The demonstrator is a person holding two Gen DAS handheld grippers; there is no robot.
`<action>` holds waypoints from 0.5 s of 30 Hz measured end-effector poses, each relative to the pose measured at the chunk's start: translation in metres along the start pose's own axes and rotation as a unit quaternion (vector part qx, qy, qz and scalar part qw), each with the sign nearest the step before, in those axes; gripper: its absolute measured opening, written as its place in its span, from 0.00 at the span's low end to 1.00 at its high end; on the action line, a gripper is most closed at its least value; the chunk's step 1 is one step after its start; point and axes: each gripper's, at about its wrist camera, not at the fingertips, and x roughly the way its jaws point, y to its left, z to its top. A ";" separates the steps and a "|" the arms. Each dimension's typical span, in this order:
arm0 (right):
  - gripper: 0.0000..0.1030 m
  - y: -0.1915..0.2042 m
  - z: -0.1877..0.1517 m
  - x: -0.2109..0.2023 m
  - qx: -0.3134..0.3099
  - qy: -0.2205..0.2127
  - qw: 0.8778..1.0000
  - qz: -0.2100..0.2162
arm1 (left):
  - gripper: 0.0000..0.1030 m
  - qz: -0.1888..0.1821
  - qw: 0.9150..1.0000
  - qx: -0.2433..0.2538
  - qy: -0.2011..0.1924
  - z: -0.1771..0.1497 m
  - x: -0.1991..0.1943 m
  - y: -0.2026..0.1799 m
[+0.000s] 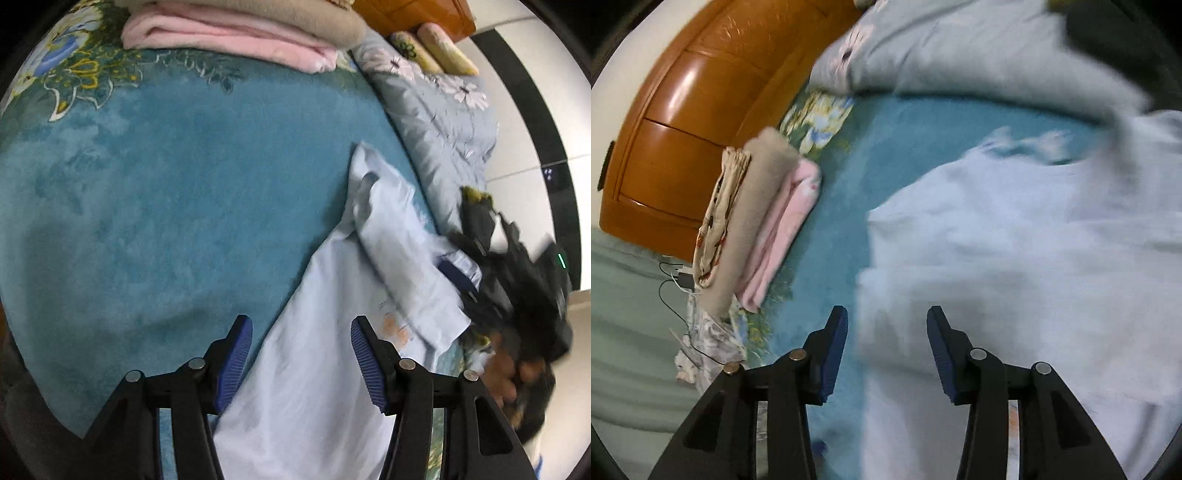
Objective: Fold clothes
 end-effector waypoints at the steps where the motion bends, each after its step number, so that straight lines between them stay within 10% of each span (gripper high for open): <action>1: 0.44 -0.014 -0.009 -0.015 0.003 -0.008 1.000 -0.013 | 0.58 0.006 1.000 0.003 0.007 -0.003 0.003 0.001; 7: 0.44 -0.130 -0.095 -0.109 0.069 -0.017 0.989 -0.127 | 0.58 0.041 0.998 0.012 0.039 -0.029 0.015 0.016; 15: 0.45 -0.221 -0.211 -0.176 0.215 -0.021 0.971 -0.100 | 0.58 0.031 0.997 -0.012 0.066 -0.044 0.007 0.034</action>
